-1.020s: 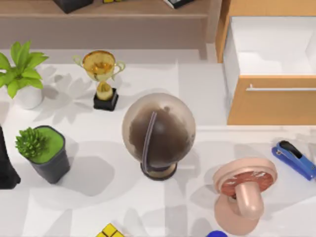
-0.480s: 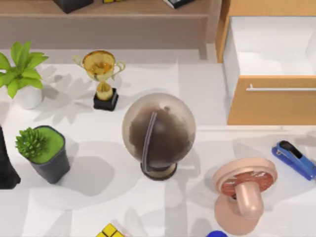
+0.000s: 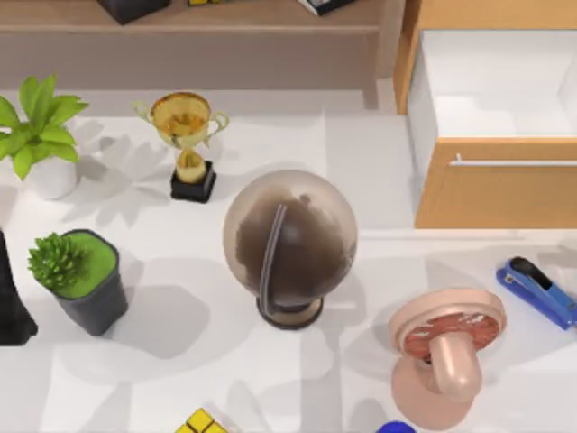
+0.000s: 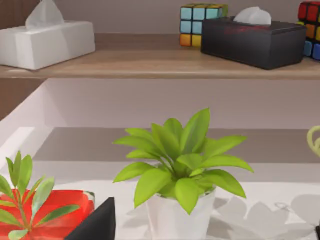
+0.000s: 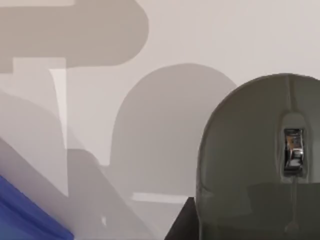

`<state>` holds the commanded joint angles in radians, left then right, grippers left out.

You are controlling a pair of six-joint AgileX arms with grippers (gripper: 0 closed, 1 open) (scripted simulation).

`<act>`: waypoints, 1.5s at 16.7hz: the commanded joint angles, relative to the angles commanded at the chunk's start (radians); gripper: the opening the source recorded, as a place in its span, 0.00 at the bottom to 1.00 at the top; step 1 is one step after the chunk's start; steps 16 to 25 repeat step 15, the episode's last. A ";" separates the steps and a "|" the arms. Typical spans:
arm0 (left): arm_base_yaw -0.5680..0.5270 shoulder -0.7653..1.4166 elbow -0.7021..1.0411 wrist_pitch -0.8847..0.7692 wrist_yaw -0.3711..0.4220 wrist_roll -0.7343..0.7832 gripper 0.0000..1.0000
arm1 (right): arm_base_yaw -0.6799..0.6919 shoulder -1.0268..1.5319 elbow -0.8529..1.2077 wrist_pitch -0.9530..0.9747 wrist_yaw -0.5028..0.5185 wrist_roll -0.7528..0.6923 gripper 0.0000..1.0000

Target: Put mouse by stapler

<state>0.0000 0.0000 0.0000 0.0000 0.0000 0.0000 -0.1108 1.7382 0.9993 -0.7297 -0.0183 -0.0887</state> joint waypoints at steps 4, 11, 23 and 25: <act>0.000 0.000 0.000 0.000 0.000 0.000 1.00 | 0.000 0.000 0.000 0.000 0.000 0.000 0.60; 0.000 0.000 0.000 0.000 0.000 0.000 1.00 | 0.000 0.000 0.000 0.000 0.000 0.000 1.00; 0.000 0.000 0.000 0.000 0.000 0.000 1.00 | 0.000 0.000 0.000 0.000 0.000 0.000 1.00; 0.000 0.000 0.000 0.000 0.000 0.000 1.00 | 0.000 0.000 0.000 0.000 0.000 0.000 1.00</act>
